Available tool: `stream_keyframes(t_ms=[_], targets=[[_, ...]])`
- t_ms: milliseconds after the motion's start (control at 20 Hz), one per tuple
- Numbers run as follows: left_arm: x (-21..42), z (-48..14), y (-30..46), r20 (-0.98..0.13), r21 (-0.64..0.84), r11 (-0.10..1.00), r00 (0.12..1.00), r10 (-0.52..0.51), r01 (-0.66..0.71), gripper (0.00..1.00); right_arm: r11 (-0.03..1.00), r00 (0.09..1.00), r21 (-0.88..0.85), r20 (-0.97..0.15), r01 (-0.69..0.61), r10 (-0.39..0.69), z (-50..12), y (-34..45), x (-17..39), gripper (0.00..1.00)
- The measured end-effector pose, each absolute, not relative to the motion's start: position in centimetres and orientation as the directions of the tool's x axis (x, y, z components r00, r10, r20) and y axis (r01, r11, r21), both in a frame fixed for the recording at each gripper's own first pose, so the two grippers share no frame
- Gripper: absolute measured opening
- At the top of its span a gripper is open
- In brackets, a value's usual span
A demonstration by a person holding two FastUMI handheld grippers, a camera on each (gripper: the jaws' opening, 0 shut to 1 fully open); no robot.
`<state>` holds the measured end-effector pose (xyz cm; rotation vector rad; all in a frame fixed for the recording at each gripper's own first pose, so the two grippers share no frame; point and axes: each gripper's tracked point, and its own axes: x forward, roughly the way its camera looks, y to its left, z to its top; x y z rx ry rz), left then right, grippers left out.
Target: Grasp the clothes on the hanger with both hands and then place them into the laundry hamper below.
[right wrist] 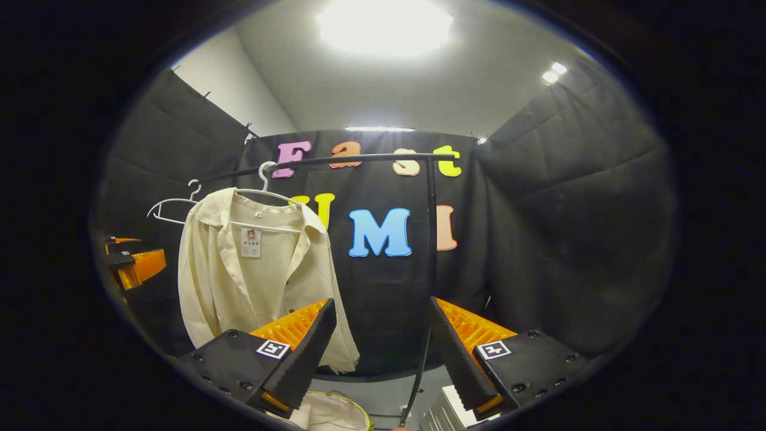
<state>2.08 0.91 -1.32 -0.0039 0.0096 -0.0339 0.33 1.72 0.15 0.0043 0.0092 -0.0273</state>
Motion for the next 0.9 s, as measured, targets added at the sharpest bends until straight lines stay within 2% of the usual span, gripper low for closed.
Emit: stream_keyframes(t_ms=[250,550,900], targets=[[3.5,-2.1,1.9,-0.025,-0.009,0.999,0.999,-0.041,0.041,0.95,1.000,1.000,0.017,-0.008,0.013,-0.013,0.4,4.0,1.4,0.98],[6.1,-1.4,2.5,-0.031,-0.024,1.000,0.999,-0.015,0.014,0.95,0.996,0.997,0.056,-0.033,-0.065,0.067,0.8,7.9,4.6,0.98],[10.3,0.2,0.8,-0.008,-0.011,0.999,0.999,0.036,-0.036,0.96,0.982,0.984,0.067,0.034,-0.178,0.176,3.2,11.3,10.1,0.98]])
